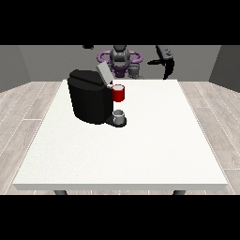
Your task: Insert the coffee pod into the coffee machine and close the lid
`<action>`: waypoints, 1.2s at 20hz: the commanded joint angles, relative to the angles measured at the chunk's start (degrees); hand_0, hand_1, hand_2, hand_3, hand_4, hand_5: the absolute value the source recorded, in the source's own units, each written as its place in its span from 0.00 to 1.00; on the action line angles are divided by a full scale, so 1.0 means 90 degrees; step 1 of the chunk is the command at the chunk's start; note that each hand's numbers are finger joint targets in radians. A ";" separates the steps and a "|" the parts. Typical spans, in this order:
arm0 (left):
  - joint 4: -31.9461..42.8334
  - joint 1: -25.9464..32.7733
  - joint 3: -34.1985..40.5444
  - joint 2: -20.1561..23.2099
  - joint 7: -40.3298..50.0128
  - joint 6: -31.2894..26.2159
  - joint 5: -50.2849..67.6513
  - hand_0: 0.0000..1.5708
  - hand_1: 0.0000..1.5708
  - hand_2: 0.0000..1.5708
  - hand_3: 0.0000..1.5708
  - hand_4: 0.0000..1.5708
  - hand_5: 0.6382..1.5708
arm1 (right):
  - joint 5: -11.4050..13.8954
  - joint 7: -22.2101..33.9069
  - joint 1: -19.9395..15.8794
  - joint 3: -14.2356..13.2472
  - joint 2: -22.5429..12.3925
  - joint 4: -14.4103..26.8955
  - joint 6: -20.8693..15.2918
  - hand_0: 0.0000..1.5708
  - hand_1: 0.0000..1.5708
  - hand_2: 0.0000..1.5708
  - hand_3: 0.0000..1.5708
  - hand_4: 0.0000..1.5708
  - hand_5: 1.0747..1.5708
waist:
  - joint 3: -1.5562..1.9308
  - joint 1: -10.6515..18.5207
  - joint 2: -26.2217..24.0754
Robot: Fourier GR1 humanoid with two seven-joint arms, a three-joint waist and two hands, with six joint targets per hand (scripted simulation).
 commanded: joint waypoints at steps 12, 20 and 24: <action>-0.1707 0.0336 -0.0655 -0.0417 -0.0353 -0.0237 0.0435 0.00 0.00 0.00 0.00 0.11 1.00 | 0.0853 0.0706 -0.1389 0.0234 0.0048 -0.0337 -0.1513 0.00 0.00 0.00 0.00 0.17 1.00 | 0.0004 0.0838 0.1782; -0.2575 0.0816 -0.1031 -0.0554 -0.0465 -0.0104 0.0396 0.00 0.00 0.00 0.00 0.15 1.00 | 0.0719 0.0522 -0.1988 -0.0778 -0.0132 0.0537 -0.1264 0.00 0.00 0.00 0.00 0.22 1.00 | 0.0005 0.1070 0.2168; -0.2861 0.0960 -0.0853 -0.0243 -0.0122 -0.0244 0.0670 0.00 0.00 0.00 0.00 0.24 1.00 | 0.0728 0.0839 -0.2294 -0.0906 -0.0147 0.0726 -0.1201 0.00 0.00 0.00 0.00 0.26 1.00 | 0.0004 0.0985 0.2089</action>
